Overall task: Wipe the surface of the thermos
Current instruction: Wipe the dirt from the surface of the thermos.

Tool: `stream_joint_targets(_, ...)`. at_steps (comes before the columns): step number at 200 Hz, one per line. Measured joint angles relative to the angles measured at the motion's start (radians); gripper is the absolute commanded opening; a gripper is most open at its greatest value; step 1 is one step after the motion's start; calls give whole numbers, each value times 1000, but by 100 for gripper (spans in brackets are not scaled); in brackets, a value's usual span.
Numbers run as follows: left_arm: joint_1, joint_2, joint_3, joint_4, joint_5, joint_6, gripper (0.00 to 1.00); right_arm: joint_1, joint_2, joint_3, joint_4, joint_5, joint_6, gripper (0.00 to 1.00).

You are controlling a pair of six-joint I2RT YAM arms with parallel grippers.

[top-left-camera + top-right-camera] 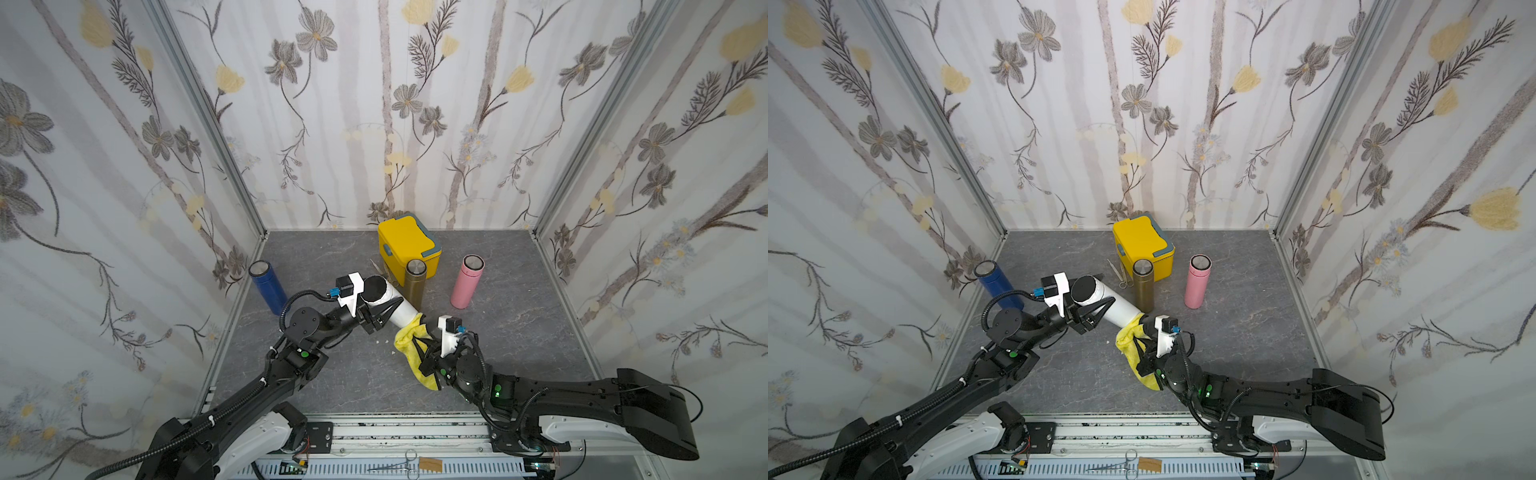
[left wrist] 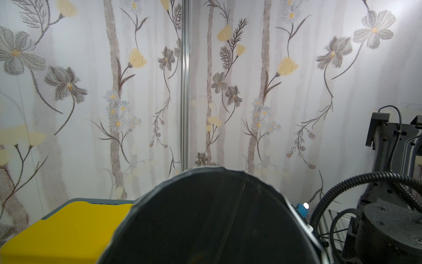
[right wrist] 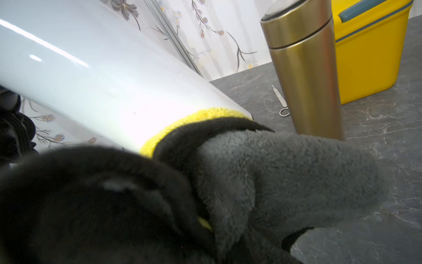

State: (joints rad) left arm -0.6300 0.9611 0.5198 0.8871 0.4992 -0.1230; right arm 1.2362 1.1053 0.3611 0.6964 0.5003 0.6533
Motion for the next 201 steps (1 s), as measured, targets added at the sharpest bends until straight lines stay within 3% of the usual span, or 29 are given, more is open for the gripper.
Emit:
stream_joint_targets(49,-8,69,0,20,96,1,0,0,-121,154,13,-49,-72,0)
stream_joint_targets(100,-8,79,-10,22,129,-39,0,-26,-40,-23,98,12,32,0)
stream_joint_targets(122,-11,78,-3,42,170,-81,0,-26,-19,-53,40,10,65,0)
stream_joint_targets(174,-11,119,18,115,260,-136,0,-26,-165,181,-46,-18,-52,0)
stream_joint_targets(201,-11,136,37,114,301,-131,0,-26,-170,216,-48,-42,-98,0)
